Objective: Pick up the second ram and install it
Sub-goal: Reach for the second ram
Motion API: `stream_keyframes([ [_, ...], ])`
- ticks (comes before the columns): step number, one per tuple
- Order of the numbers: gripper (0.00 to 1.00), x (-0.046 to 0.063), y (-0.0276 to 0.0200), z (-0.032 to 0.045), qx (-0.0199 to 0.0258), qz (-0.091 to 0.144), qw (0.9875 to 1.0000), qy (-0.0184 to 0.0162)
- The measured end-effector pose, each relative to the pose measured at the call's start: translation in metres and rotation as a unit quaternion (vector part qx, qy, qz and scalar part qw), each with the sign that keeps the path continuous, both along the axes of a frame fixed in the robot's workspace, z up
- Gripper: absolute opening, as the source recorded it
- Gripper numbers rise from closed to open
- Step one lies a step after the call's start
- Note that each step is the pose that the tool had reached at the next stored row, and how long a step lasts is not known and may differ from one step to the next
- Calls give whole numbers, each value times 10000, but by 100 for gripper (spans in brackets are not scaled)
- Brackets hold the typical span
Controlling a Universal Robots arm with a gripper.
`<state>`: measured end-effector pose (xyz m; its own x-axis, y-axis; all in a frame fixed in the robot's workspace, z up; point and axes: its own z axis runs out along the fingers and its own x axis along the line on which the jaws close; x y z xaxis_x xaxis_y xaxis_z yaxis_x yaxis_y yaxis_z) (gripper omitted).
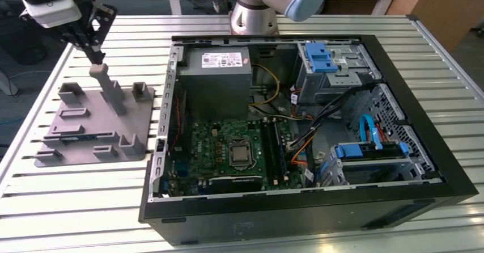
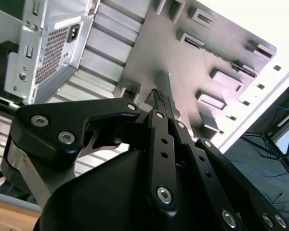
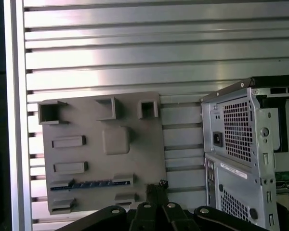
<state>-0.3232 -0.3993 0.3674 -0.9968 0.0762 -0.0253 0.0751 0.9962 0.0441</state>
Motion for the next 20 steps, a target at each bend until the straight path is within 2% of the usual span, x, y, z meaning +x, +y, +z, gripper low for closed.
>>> stream_keyframes([
  [3,10,-133,-10,-55,0,0,10000,-1],
  [6,10,-246,-40,-110,0,0,10000,-1],
  [12,10,-353,-179,-220,1,0,10000,12],
  [17,10,-459,-244,-311,1,0,10000,18],
  [19,10,-471,-256,-347,1,1,10000,40],
  [20,10,-474,-263,-357,1,7,10000,72],
])
